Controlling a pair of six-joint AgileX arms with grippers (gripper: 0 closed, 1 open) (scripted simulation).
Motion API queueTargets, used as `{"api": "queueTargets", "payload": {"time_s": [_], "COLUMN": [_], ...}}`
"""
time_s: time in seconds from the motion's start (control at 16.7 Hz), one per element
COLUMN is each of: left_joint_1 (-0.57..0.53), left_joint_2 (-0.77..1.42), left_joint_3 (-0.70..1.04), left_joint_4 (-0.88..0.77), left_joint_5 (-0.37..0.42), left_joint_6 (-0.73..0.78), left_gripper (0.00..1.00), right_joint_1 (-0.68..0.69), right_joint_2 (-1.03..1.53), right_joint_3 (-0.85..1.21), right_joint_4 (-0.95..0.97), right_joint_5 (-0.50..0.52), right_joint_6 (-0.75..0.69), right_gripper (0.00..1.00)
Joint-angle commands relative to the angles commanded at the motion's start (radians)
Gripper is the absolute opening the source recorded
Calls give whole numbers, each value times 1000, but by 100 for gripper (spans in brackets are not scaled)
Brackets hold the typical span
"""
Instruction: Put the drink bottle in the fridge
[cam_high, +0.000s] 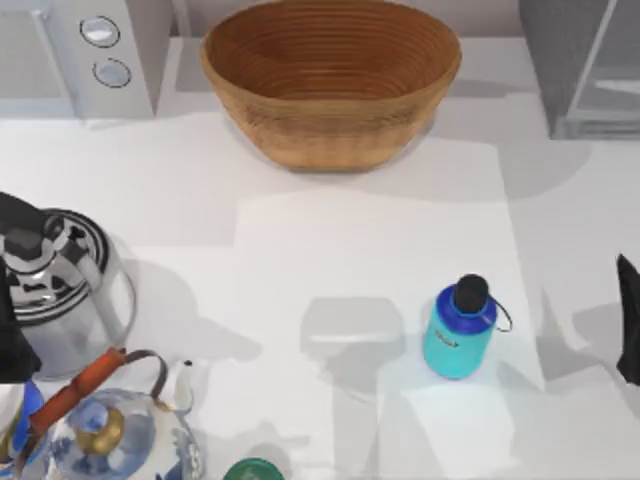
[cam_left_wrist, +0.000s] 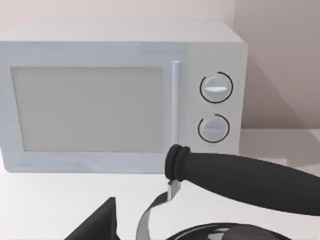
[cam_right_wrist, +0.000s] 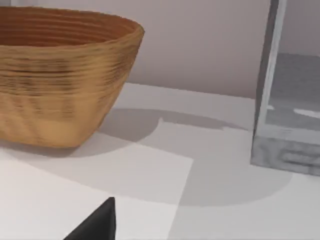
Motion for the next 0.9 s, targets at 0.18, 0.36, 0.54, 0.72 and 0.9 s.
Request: {"api": "queueTargets", "payload": {"time_s": [0.18, 0.36, 0.54, 0.72, 0.9], "left_joint_1": [0, 0, 0, 0, 0], "left_joint_2": [0, 0, 0, 0, 0], "left_joint_3": [0, 0, 0, 0, 0], "left_joint_4": [0, 0, 0, 0, 0], "left_joint_5": [0, 0, 0, 0, 0], "left_joint_6": [0, 0, 0, 0, 0], "left_gripper": [100, 100, 100, 100, 100], "right_joint_1": [86, 167, 235, 281, 297], "right_joint_2": [348, 650, 863, 983, 1014], "right_joint_3": [-9, -15, -19, -19, -19], "right_joint_4": [265, 499, 675, 789, 825], "right_joint_5": [-36, -72, -103, -127, -136], "right_joint_6": [-12, -21, -27, -30, -30], "right_gripper": [100, 100, 100, 100, 100]}}
